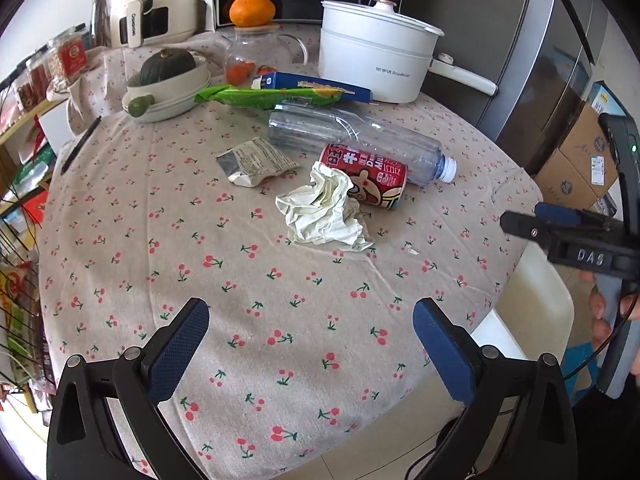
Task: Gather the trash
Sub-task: 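Grasp the white crumpled tissue with the left tool while the right tool reaches the red milk can, then grasp the red 'Drink Milk' can with the right tool and lift it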
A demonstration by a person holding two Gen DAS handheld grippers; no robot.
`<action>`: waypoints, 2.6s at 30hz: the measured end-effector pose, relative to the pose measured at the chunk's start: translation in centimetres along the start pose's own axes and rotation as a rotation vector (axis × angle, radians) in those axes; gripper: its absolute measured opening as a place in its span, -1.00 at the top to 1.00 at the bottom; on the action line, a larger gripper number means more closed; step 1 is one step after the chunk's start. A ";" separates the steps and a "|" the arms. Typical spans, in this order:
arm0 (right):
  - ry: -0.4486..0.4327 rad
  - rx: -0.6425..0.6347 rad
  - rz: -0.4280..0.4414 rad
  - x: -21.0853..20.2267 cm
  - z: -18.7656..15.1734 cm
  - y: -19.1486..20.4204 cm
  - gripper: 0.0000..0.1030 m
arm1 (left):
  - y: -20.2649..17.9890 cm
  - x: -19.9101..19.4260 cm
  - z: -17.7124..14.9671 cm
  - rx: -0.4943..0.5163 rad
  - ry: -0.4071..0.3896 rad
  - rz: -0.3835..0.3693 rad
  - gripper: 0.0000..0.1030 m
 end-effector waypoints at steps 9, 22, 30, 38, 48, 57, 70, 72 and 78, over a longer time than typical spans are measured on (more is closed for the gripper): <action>0.061 -0.086 -0.016 3.1 0.0 -1.2 -0.73 | -1.9 4.7 3.9 -0.113 0.018 -0.084 -0.64; 0.063 -0.006 0.036 3.1 0.5 -3.5 -0.73 | -1.9 9.0 4.7 -0.230 0.063 -0.113 0.20; 0.063 -0.026 0.154 4.6 1.5 -1.6 -0.73 | 0.6 5.5 5.2 -0.272 0.035 -0.133 0.73; 0.069 0.047 0.188 7.7 2.7 1.5 -0.73 | 4.6 3.2 5.0 -0.239 0.000 -0.001 0.73; -0.094 0.178 0.048 10.1 4.2 7.1 -0.99 | 10.6 3.7 1.6 -0.252 0.044 0.086 0.73; -0.187 0.278 -0.169 12.8 6.0 8.0 -0.99 | 11.6 3.6 0.7 -0.263 0.065 0.051 0.73; -0.144 0.234 -0.239 14.3 6.1 6.3 -0.77 | 11.0 3.2 0.5 -0.255 0.063 0.031 0.73; -0.129 0.230 -0.223 14.0 5.8 6.1 -0.76 | 10.7 2.9 0.5 -0.247 0.057 0.027 0.73; -0.101 0.206 -0.175 11.4 5.4 5.3 -0.75 | 9.3 2.0 0.5 -0.238 0.046 -0.006 0.73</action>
Point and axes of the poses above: each gripper's, at about its wrist camera, not at the fingertips, and x roughly the way its jaws point, y to its left, z to its top, the point moved 6 cm from there along x, roughly the way its jaws point, and after that the axes turned 15 degrees about z, right-handed, at the moved point
